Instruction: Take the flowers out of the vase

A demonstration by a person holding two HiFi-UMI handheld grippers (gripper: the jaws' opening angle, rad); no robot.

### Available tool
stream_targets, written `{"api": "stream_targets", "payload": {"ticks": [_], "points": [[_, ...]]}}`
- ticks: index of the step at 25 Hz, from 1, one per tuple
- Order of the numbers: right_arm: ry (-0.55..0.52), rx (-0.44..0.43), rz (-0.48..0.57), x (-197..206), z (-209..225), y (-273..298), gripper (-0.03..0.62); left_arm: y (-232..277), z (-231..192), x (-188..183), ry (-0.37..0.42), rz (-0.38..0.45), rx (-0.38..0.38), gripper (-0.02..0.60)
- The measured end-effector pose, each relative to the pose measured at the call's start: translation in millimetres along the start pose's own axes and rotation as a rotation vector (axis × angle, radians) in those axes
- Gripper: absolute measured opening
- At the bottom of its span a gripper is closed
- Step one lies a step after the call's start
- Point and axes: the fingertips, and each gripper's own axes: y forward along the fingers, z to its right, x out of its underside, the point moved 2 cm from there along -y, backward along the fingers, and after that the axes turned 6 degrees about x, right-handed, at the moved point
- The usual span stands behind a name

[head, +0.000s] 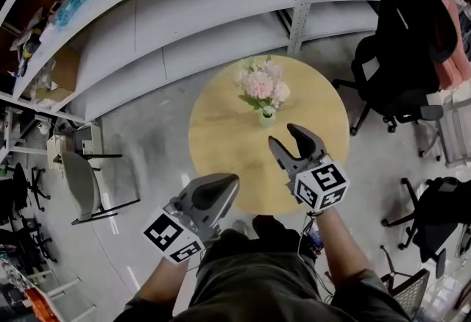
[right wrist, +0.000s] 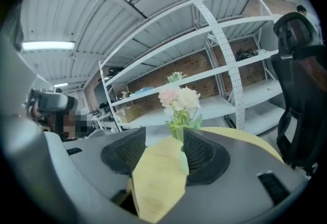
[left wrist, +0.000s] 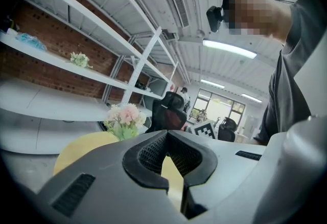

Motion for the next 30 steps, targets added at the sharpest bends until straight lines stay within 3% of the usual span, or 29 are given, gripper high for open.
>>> {"api": "stream_targets", "payload": {"ticks": [8,16,24,30], "points": [[-0.087,0.028,-0.037,35.7,32.1,73.5,0.255,-7.1,-19.4,15.7,-0.022,-0.082,-0.055,0.011],[-0.218,0.005,-0.09,50.1,35.4,117.3,0.265,-16.9,-38.9,22.3,-0.051,-0.132,-0.074,0.011],[-0.224,0.031,-0.054,42.6,37.9,133.8,0.259,-24.0,-49.1,21.8,-0.061,-0.144,-0.088,0.011],[-0.204,0.047,-0.034,36.1,37.8,131.6,0.104,-22.0,-49.6,16.9,-0.054,-0.127,-0.094,0.011]]}}
